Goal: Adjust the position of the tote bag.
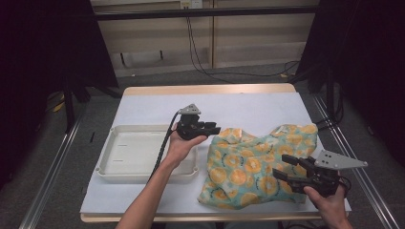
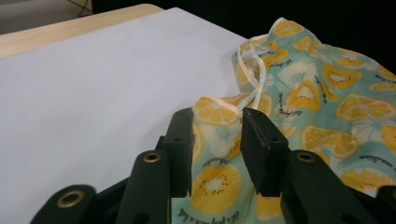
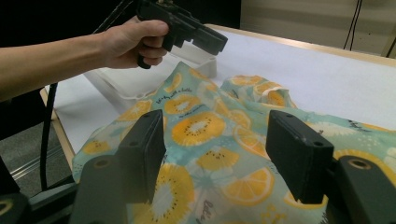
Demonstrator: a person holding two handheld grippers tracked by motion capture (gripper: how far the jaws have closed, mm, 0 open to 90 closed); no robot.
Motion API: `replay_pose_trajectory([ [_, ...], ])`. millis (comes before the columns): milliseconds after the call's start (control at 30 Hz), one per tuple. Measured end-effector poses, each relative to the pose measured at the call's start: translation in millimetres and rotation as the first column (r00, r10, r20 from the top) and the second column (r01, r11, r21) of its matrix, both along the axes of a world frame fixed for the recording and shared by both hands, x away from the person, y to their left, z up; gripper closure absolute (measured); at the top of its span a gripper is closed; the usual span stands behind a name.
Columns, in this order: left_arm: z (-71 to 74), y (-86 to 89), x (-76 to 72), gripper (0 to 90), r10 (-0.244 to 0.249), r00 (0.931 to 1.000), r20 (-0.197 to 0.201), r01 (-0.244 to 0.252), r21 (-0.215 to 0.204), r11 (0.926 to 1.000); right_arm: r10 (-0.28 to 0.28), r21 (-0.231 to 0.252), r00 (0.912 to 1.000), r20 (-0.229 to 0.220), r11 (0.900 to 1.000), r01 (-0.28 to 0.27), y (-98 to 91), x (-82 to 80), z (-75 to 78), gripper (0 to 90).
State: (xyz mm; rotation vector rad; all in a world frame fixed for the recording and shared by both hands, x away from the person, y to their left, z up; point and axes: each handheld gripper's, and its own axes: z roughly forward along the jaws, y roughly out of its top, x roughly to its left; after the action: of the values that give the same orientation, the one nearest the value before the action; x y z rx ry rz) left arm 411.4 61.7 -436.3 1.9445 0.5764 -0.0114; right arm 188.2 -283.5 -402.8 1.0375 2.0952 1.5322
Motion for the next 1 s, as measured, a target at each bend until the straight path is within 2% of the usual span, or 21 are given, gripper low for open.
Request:
replay_pose_trajectory([
  [67,-3.1,-2.7,4.1,66.6,0.011,0.9998,-0.019,-0.011,-0.019,0.9998,0.000,-0.005,1.0000,0.002,1.0000,0.000,0.1,0.5,-0.6,36.6],
  [133,-6.3,-5.9,6.3,65.8,0.018,0.9994,-0.029,-0.018,-0.013,0.9998,0.004,-0.011,1.0000,0.005,0.9999,-0.004,0.8,2.4,-0.8,36.6],
  [200,-8.9,-9.6,7.2,63.3,0.015,0.9995,-0.027,-0.015,0.017,0.9997,0.010,-0.010,0.9999,0.008,0.9999,-0.010,1.9,4.5,-0.2,36.5],
  [300,-13.6,-14.9,9.8,62.7,0.007,0.9992,-0.040,-0.007,0.018,0.9998,0.009,-0.005,0.9999,0.006,0.9999,-0.009,2.5,5.7,-0.5,36.5],
  [400,-15.5,-22.4,13.7,62.4,-0.003,0.9987,-0.051,0.005,0.040,0.9992,0.012,-0.006,0.9999,0.003,0.9999,-0.012,3.4,5.7,-1.4,36.2],
  [533,-14.2,-31.6,18.3,57.3,-0.001,0.9986,-0.054,0.003,0.043,0.9991,0.009,-0.006,0.9999,0.011,0.9999,-0.009,2.9,3.8,-0.6,36.1],
  [667,-18.3,-36.4,25.1,52.7,0.005,0.9967,-0.080,-0.001,0.048,0.9988,0.000,-0.005,0.9999,0.010,1.0000,0.000,1.0,3.7,-1.4,36.1],
  [700,-19.6,-38.1,25.8,52.4,0.015,0.9959,-0.090,-0.010,0.055,0.9984,0.000,-0.008,0.9999,0.015,1.0000,0.000,0.2,4.1,-1.9,36.1],
  [733,-20.3,-40.6,26.8,51.2,0.007,0.9957,-0.092,0.001,0.080,0.9968,0.003,-0.010,0.9999,0.014,1.0000,-0.002,-0.4,4.5,-2.3,36.0],
  [800,-20.3,-42.3,27.6,51.0,0.007,0.9965,-0.083,0.001,0.092,0.9958,-0.002,-0.007,1.0000,0.008,1.0000,0.002,-0.9,5.3,-3.0,35.9],
  [867,-20.7,-40.1,30.3,50.9,0.012,0.9943,-0.106,-0.005,0.066,0.9978,0.006,-0.008,1.0000,0.003,1.0000,-0.006,-0.5,6.1,-4.4,35.7],
  [1000,-21.3,-40.8,32.3,51.3,0.001,0.9930,-0.118,0.008,0.082,0.9966,0.009,-0.008,1.0000,0.001,0.9999,-0.009,0.8,6.6,-5.0,35.5],
])
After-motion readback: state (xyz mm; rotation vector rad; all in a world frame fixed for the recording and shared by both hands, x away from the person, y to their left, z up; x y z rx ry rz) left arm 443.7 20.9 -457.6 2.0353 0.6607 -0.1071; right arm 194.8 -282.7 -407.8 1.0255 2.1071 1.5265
